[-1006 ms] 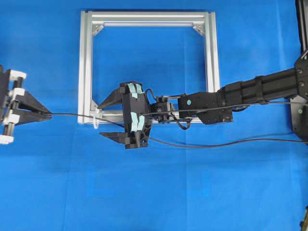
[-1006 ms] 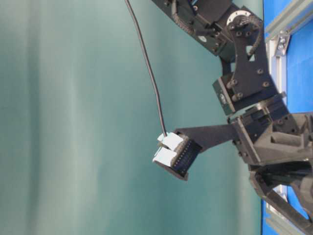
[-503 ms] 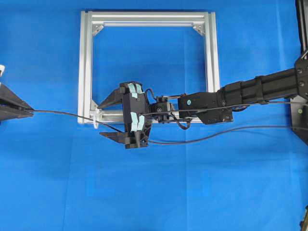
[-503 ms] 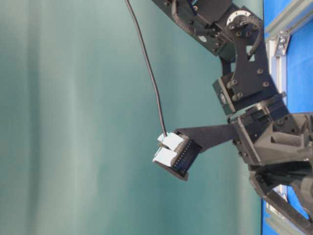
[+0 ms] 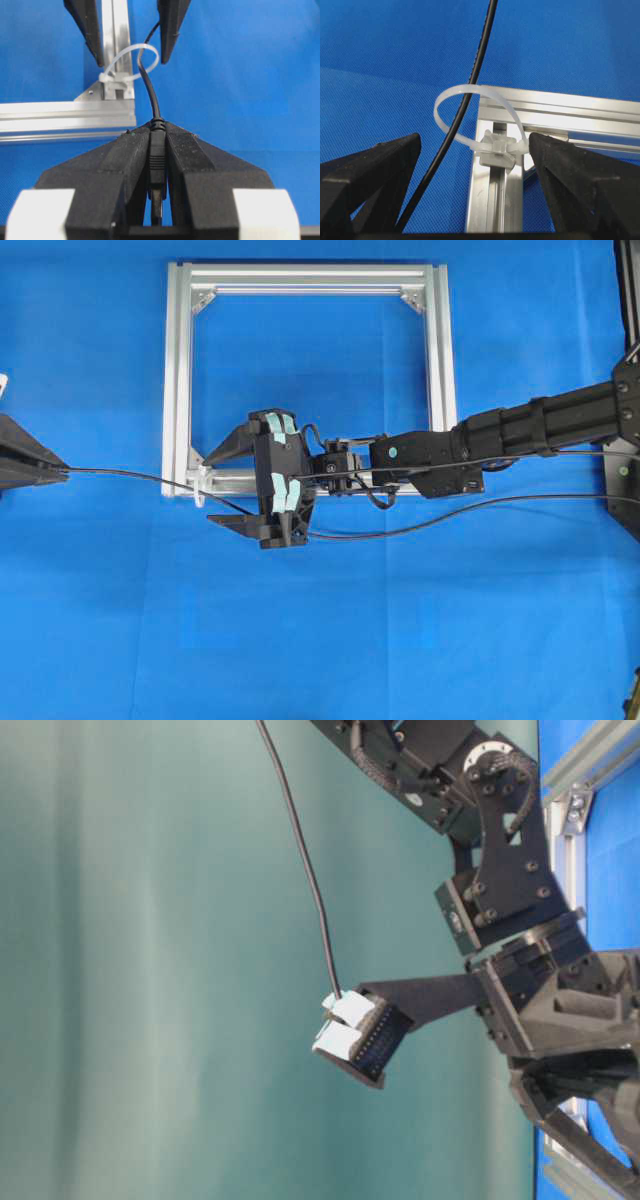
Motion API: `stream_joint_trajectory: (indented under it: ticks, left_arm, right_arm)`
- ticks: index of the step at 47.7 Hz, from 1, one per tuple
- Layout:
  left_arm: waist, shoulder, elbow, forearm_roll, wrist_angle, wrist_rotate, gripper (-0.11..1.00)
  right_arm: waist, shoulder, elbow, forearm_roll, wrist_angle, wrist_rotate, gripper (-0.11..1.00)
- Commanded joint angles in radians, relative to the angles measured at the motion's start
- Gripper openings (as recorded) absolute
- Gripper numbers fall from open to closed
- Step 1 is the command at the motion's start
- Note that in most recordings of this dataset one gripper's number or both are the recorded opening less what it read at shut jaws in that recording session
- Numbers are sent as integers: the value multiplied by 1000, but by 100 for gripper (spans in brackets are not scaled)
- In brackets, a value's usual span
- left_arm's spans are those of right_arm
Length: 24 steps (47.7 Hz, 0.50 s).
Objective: Insert the wire through the string loop located on the left side.
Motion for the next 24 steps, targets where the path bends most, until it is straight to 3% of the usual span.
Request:
stream_joint_trajectory:
  ticks: [1, 15, 19, 24]
  left_arm:
    - [3, 6, -15, 0, -2, -2, 5]
    - [3, 3, -18, 0, 2, -14, 8]
    - [3, 3, -18, 2, 3, -35, 26]
    - [3, 3, -17, 3, 11, -46, 59]
  right_arm:
    - [0, -32, -21, 2, -5, 2, 97]
    - [0, -32, -28, 3, -3, 2, 97]
    - [-2, -34, -29, 3, -2, 2, 97]
    - [0, -43, -29, 3, 3, 3, 97]
